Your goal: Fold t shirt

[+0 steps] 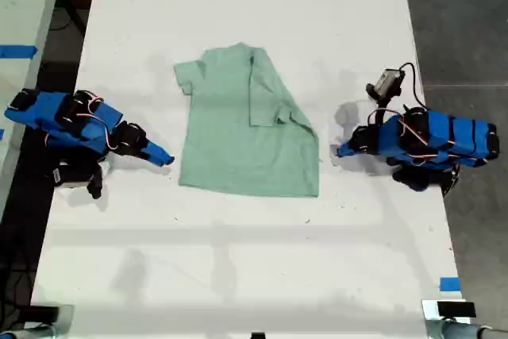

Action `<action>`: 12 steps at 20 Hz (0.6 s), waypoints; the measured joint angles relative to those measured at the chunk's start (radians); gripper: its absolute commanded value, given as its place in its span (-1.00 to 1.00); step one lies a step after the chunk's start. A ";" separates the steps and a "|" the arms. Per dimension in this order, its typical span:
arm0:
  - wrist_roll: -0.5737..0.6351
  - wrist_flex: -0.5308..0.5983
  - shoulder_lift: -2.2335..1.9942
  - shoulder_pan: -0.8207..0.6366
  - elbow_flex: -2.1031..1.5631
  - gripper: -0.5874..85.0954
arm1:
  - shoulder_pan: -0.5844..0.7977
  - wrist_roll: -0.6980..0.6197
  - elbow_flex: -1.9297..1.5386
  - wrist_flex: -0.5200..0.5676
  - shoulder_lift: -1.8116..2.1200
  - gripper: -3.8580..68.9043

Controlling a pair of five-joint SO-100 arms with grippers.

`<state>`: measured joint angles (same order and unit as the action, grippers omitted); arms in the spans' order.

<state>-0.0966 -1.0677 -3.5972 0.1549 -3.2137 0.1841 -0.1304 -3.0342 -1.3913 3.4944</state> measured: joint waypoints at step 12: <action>0.178 0.130 0.032 -0.466 0.075 -0.99 | 0.098 -0.046 -0.002 -0.017 0.006 -0.87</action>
<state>0.0813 -0.9373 -3.5650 -0.3114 -3.1385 0.2823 -0.1764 -3.0357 -1.4082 3.5005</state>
